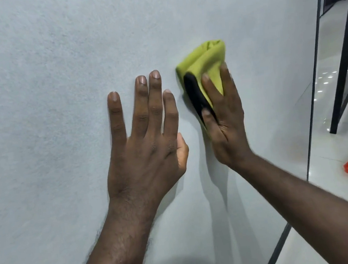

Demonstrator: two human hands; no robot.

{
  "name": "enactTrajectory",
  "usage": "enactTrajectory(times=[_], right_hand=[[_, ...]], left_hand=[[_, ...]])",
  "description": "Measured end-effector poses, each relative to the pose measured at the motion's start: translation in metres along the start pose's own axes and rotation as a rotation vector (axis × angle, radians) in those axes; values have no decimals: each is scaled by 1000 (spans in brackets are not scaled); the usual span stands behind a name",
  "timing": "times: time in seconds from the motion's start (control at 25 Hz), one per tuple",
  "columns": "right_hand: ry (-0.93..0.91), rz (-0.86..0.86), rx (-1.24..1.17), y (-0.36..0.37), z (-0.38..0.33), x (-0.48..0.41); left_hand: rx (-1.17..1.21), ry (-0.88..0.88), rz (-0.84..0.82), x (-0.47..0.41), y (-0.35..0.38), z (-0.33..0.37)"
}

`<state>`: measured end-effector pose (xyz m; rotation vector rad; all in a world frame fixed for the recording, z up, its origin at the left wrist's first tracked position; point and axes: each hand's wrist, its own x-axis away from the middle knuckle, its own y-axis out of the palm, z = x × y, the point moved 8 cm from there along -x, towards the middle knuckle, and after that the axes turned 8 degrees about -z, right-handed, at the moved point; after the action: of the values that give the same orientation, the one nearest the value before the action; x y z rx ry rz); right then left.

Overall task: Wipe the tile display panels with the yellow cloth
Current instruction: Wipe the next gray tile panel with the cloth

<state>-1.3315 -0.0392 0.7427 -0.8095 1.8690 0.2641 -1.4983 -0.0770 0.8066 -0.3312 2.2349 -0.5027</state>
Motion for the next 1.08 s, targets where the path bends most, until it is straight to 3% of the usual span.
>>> enactTrajectory(times=[0.04,0.16,0.2,0.32,0.36,0.4,0.48,0.52,0.64,0.68,0.72,0.8,0.84,1.0,1.08], right_hand=[[61,35,-8,-1,17,13],[809,221,-260,1,84,71],[861,188,-269,3,81,86],[498,34,-176,11,59,112],[518,27,-146,12,75,127],[686,70,-162,13,106,147],[1251,165,-350,21,153,200],[1349,137,-365,21,157,212],[911,47,-307,8,131,194],[860,26,-278,8,137,198],[932,49,-302,10,152,209],[1356,118,-498,24,179,244],[1456,110,-530,26,179,247],[1092,105,-395,1,158,197],[1242,146,-535,7,171,209]], left_hand=[[-10,0,-8,0,0,1],[-31,-20,-28,3,1,1],[-20,-32,-35,4,3,2],[5,-10,-97,11,20,30],[-3,38,-124,17,29,49],[-34,110,-144,26,40,71],[-119,254,-154,45,59,102],[-114,278,-153,49,66,109],[-115,257,-134,47,69,112],[-125,259,-134,48,69,113],[-131,263,-134,48,69,114],[-130,237,-122,49,68,114],[-135,225,-117,50,68,114],[-158,210,-104,48,69,114],[-169,215,-99,47,67,115]])
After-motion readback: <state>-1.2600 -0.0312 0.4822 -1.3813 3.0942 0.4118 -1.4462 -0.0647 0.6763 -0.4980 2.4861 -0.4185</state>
